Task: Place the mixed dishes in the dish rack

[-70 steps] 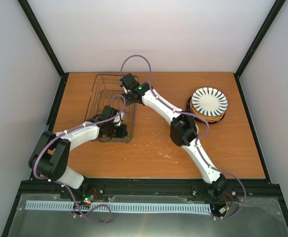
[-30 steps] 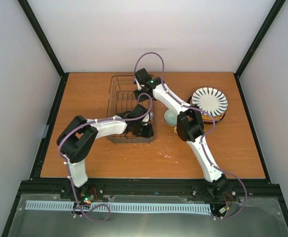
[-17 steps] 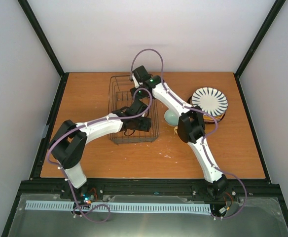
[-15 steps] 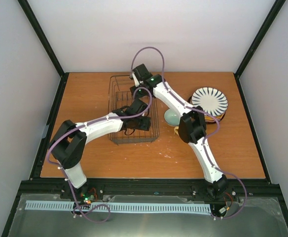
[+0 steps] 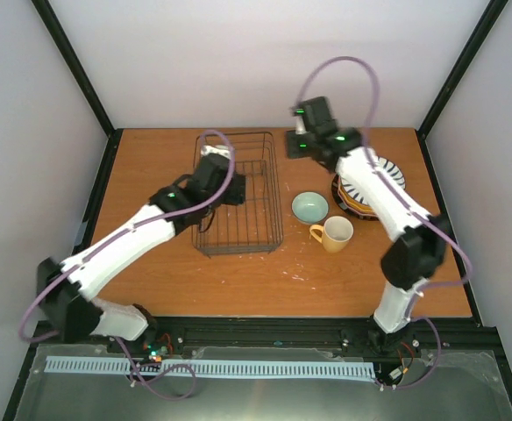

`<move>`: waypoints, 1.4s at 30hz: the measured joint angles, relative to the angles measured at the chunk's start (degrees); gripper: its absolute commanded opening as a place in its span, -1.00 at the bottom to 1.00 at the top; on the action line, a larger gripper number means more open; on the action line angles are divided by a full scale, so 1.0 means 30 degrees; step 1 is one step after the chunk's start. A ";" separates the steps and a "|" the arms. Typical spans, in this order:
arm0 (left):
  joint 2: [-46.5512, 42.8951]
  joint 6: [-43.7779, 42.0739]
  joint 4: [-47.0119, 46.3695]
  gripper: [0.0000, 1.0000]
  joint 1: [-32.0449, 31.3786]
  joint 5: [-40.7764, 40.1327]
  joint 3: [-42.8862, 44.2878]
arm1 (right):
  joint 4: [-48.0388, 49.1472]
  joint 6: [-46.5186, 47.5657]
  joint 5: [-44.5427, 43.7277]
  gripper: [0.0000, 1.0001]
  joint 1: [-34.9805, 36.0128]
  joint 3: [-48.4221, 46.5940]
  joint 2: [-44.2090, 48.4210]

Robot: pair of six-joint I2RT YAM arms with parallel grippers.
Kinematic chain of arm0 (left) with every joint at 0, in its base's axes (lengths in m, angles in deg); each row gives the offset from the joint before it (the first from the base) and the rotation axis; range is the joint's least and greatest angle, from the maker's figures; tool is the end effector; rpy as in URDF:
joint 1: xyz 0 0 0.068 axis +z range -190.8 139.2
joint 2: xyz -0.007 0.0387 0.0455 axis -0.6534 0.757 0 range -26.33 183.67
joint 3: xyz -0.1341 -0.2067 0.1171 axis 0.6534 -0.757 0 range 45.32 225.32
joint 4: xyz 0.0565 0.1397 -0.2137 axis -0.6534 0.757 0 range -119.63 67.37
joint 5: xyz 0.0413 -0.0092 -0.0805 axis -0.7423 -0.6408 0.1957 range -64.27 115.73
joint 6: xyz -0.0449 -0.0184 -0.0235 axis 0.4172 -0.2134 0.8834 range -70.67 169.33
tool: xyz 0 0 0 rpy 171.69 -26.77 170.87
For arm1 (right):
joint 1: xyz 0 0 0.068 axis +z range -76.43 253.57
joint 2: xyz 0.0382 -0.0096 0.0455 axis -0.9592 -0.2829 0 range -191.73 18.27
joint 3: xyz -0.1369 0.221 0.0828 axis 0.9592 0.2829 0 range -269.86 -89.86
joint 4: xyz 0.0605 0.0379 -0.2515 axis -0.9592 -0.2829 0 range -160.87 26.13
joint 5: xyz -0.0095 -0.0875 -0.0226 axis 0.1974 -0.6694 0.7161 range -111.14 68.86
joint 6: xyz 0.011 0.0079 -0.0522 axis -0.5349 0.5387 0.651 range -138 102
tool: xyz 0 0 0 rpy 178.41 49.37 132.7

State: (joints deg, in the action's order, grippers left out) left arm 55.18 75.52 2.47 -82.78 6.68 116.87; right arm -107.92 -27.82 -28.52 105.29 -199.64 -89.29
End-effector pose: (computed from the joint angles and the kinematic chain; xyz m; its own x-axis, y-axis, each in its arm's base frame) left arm 0.2401 -0.2006 0.3191 -0.6464 0.0204 -0.7627 0.1858 0.9738 -0.1314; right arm 0.3628 0.2188 0.3618 -0.6340 -0.1931 -0.7488 -0.3368 0.9406 0.0426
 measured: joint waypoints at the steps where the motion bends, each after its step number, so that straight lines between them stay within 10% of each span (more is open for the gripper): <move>1: -0.0925 -0.0204 -0.0095 0.48 0.0255 -0.0248 0.0153 | 0.0240 -0.0386 0.0102 0.03 -0.0940 0.1399 0.1304; 6: -0.3920 -0.1209 -0.0794 0.52 0.2441 0.0277 0.0095 | 0.0976 -0.1654 0.0430 -0.42 -0.6492 0.7235 0.6404; 9: -0.4350 -0.1712 -0.1260 0.50 0.4226 0.1122 -0.0670 | 0.0415 -0.1923 0.0423 -0.34 -0.8357 0.9712 0.8393; 42: -0.1661 -0.2943 -0.1275 0.41 0.5078 0.5217 -0.2149 | -0.3439 -0.4022 0.3832 -0.42 -0.7147 1.8083 1.0914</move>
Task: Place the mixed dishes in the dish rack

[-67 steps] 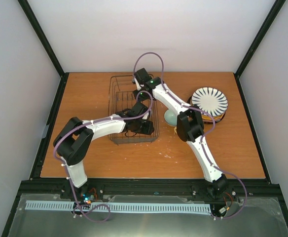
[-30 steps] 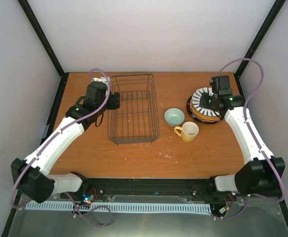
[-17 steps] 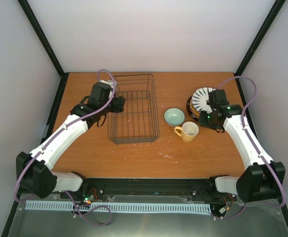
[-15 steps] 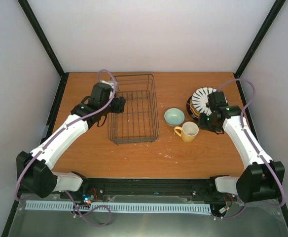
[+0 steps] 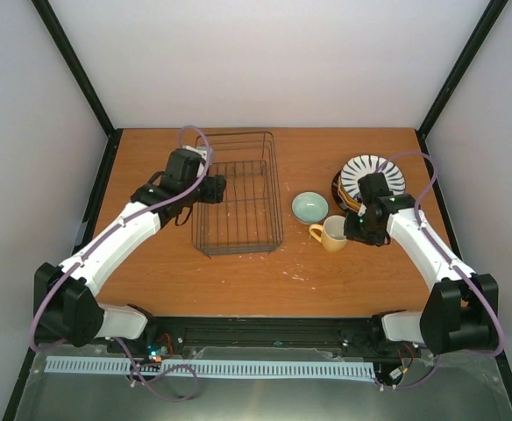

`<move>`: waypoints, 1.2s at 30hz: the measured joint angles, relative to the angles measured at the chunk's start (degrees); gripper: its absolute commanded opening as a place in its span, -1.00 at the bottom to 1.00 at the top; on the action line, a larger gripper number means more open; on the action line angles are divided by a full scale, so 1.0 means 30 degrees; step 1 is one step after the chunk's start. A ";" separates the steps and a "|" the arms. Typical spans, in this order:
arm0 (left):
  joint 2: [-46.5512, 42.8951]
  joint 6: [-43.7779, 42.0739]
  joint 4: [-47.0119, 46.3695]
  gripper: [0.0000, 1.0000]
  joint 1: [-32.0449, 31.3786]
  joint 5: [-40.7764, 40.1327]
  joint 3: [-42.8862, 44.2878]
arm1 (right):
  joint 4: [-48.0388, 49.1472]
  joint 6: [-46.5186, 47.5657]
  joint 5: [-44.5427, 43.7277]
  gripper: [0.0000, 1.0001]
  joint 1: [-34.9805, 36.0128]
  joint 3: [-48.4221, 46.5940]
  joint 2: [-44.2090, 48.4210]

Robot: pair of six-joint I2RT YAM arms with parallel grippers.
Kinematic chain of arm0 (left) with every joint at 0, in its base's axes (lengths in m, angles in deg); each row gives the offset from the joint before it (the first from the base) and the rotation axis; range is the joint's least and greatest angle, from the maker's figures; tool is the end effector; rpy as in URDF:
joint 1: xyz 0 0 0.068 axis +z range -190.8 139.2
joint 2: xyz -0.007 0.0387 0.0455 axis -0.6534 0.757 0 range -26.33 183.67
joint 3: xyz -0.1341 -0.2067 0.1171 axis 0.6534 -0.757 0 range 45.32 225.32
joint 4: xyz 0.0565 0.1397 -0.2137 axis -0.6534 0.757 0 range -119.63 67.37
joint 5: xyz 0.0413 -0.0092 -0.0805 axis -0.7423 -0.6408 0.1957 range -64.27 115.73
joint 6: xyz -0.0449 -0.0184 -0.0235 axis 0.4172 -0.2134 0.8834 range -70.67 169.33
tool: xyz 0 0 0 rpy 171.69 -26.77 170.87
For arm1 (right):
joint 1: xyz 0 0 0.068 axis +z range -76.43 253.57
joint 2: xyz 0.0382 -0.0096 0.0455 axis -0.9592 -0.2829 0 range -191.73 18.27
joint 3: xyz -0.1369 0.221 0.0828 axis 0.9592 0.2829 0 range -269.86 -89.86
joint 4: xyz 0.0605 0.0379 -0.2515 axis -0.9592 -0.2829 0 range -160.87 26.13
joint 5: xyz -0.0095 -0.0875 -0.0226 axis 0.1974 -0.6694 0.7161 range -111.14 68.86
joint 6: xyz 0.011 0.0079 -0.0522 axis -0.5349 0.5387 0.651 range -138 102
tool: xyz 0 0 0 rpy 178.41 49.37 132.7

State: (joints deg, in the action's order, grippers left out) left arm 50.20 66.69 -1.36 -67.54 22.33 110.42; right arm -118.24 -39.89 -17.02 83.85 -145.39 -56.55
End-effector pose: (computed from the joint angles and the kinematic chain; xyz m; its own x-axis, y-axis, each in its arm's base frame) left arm 0.2642 -0.1309 0.3105 -0.6664 0.0021 -0.7456 0.2195 0.9563 -0.1934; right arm 0.2286 0.0440 0.2389 -0.9499 0.2056 -0.2354 0.1684 0.9712 0.1688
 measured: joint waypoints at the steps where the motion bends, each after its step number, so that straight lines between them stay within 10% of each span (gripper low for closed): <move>1: 0.0000 0.0000 0.0000 0.41 0.0000 0.0007 -0.0036 | 0.0087 -0.0015 0.0015 -0.42 0.0000 0.0007 -0.0044; 11: 0.0189 -0.0255 -0.0131 0.40 0.0000 -0.0029 -0.0182 | 0.1749 -0.0015 0.0109 -0.41 0.0058 0.0029 -0.2484; 16: 0.0525 -0.0364 -0.0153 0.33 0.0000 -0.0029 -0.0182 | 0.1974 0.0102 0.0153 -0.93 0.0095 -0.0015 -0.2776; 25: 0.0721 -0.0415 -0.0444 0.27 0.0000 0.0801 -0.0182 | 0.2433 0.0554 0.0211 -0.94 0.0197 0.0146 -0.2630; 31: 0.0503 0.0102 -0.0444 0.26 0.0000 0.3971 -0.0029 | 0.4014 0.0889 0.0233 -0.94 0.0845 0.0321 0.3942; 36: 0.0211 0.1333 -0.1195 0.27 0.0000 0.8480 0.0284 | 1.1591 0.2251 0.0299 -0.94 0.1843 0.2397 1.0754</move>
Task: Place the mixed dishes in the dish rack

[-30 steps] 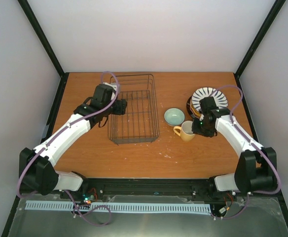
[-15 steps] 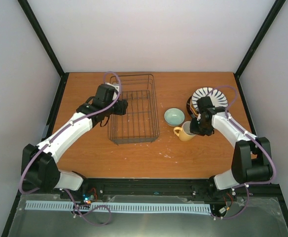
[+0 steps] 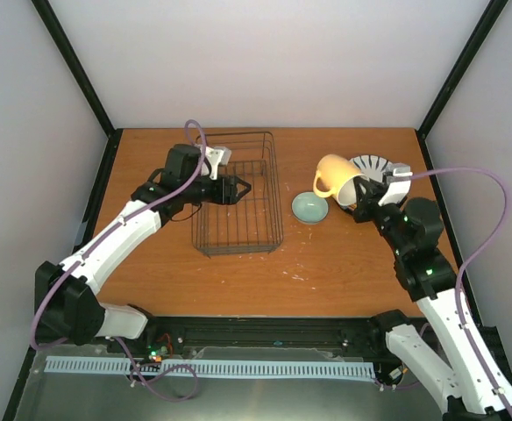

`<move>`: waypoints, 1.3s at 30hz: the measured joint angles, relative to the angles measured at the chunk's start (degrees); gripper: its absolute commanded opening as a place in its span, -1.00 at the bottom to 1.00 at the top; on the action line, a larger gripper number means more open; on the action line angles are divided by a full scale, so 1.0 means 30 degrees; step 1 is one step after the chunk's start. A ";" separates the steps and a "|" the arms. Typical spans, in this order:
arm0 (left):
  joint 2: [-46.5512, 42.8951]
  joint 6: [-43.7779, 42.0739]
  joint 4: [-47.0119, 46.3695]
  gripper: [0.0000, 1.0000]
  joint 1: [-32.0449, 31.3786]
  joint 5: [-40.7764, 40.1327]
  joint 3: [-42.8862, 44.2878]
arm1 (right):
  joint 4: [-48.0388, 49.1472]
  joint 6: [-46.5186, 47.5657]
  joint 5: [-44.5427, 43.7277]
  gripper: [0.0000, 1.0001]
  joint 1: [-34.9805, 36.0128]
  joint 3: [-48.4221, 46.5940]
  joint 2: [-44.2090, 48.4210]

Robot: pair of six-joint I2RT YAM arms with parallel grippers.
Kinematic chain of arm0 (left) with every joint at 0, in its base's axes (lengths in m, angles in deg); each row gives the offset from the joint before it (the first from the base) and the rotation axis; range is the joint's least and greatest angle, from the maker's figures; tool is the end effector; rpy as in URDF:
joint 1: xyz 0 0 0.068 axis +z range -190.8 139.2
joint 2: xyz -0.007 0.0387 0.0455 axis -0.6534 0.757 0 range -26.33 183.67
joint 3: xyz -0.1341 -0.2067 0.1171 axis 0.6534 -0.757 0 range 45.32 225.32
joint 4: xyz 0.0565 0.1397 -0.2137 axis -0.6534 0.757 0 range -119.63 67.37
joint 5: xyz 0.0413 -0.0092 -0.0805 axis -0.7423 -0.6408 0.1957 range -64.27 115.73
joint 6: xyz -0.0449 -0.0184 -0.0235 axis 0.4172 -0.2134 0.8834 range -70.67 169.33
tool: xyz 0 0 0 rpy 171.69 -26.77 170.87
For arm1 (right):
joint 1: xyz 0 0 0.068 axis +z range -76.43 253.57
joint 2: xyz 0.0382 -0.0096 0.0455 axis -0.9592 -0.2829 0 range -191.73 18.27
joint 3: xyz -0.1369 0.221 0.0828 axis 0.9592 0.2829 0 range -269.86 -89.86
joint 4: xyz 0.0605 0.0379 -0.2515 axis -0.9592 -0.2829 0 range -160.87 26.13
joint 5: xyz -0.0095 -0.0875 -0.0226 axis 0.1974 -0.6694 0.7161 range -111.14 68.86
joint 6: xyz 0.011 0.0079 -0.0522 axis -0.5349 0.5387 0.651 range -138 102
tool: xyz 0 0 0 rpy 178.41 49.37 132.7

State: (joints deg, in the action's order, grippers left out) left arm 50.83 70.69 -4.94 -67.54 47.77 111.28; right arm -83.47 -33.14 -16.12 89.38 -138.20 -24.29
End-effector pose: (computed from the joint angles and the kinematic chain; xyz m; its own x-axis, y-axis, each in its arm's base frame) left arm 0.2619 -0.1470 0.3194 -0.7384 -0.0061 -0.6743 0.4504 0.7397 -0.5000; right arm 0.1623 0.0492 0.3503 -0.3141 0.1815 -0.9319 -0.2809 0.9199 0.2738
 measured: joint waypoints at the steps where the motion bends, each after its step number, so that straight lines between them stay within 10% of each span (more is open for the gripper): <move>1: -0.0015 0.0372 -0.0321 0.28 0.0000 0.0998 0.0000 | 0.1749 0.0372 0.0029 -0.94 0.0029 0.0794 0.0874; 19: 0.0896 0.7410 -0.8153 0.08 0.0000 1.0280 -0.2004 | 1.9883 0.8262 -0.0474 -0.94 0.4277 0.6696 -0.7176; 39: 0.2033 0.8983 -1.0389 -0.27 -0.0219 1.0608 -0.2608 | 2.3897 0.9471 -0.0510 -0.95 0.5880 0.5523 -0.9216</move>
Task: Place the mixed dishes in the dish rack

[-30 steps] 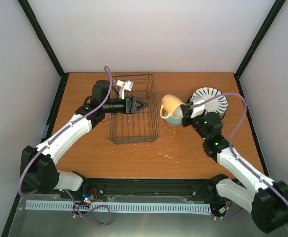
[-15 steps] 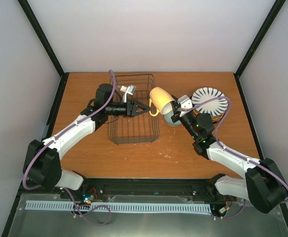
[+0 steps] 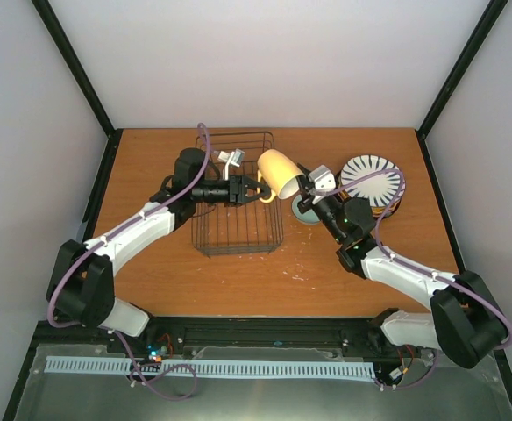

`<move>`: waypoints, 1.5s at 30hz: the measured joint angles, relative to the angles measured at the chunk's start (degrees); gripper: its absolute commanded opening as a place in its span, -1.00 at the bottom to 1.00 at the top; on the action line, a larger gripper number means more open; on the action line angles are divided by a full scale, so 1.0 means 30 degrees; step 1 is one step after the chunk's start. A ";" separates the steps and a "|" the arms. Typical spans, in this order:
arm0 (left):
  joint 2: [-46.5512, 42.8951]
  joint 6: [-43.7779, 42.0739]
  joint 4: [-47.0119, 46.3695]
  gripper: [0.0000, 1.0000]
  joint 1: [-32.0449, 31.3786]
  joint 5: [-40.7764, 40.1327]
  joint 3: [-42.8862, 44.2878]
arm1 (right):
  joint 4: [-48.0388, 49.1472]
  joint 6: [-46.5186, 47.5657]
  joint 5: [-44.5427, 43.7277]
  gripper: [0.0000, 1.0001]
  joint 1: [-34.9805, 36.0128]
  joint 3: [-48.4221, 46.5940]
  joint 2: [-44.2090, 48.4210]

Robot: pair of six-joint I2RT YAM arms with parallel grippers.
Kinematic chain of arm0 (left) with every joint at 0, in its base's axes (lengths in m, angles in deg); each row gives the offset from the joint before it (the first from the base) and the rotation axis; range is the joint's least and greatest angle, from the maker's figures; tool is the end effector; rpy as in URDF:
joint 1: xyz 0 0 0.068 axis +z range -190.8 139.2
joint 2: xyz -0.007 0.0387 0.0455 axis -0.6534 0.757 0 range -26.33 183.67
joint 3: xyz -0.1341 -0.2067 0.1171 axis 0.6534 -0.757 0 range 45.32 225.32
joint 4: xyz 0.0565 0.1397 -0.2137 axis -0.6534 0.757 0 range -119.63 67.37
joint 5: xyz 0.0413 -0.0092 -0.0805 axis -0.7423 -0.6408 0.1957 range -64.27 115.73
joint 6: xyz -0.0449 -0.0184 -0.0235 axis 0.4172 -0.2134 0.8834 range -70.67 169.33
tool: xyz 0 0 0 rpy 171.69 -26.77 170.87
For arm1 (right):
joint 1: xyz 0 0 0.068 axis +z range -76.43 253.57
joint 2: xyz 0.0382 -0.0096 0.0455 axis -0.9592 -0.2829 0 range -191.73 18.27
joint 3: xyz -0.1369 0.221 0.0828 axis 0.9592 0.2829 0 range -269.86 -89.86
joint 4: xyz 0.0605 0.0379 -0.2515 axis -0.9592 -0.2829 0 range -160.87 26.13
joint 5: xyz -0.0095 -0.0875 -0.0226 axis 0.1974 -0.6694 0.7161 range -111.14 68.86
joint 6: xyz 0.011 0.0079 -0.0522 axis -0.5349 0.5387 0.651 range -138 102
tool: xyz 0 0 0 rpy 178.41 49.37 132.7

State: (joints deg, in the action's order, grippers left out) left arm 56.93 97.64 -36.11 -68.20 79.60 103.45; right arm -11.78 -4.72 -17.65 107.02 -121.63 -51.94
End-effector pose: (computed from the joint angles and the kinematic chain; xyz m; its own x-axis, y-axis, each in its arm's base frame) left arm 0.2764 -0.1758 0.2955 -0.8989 -0.0301 -0.4372 0.4202 0.2239 -0.8794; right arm 0.2210 0.1485 0.2825 0.3294 -0.0572 -0.9425 -0.5383 0.8087 -0.2372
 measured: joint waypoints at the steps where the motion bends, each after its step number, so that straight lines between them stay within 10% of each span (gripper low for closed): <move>1: 0.0066 0.0095 -0.0095 -0.49 -0.0036 0.0073 -0.0007 | 0.0022 0.0051 -0.0044 -0.94 0.0029 -0.0087 -0.0080; 4: 0.0160 0.0364 -0.0590 -0.98 -0.0036 0.0233 -0.0007 | -0.0022 0.0291 -0.0153 -0.94 0.0051 -0.0204 -0.0299; 10: 0.0189 0.2011 -0.0313 -0.99 0.0058 -0.0175 -0.0124 | 0.0000 0.1843 -0.0182 -0.92 0.0240 -0.0262 -0.0408; 17: -0.0233 0.0022 0.1239 -0.99 -0.0058 -0.1093 0.0036 | -0.0029 0.0619 -0.0597 0.22 0.0459 -0.0328 -0.0284; 32: -0.4182 -0.8619 0.9347 -0.99 -0.0612 -1.3406 0.0124 | -0.1982 0.1231 -0.5916 0.32 0.0597 0.2193 0.4481; 45: -0.3949 -1.1315 0.8546 -0.99 -0.0444 -1.9897 -0.5333 | -0.1559 0.1428 -0.7315 0.32 0.0605 0.2251 0.5085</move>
State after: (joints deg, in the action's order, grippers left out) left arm 45.08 63.70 -10.47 -69.53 19.90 87.45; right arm -16.45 -0.44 -39.60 108.83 -114.88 -36.68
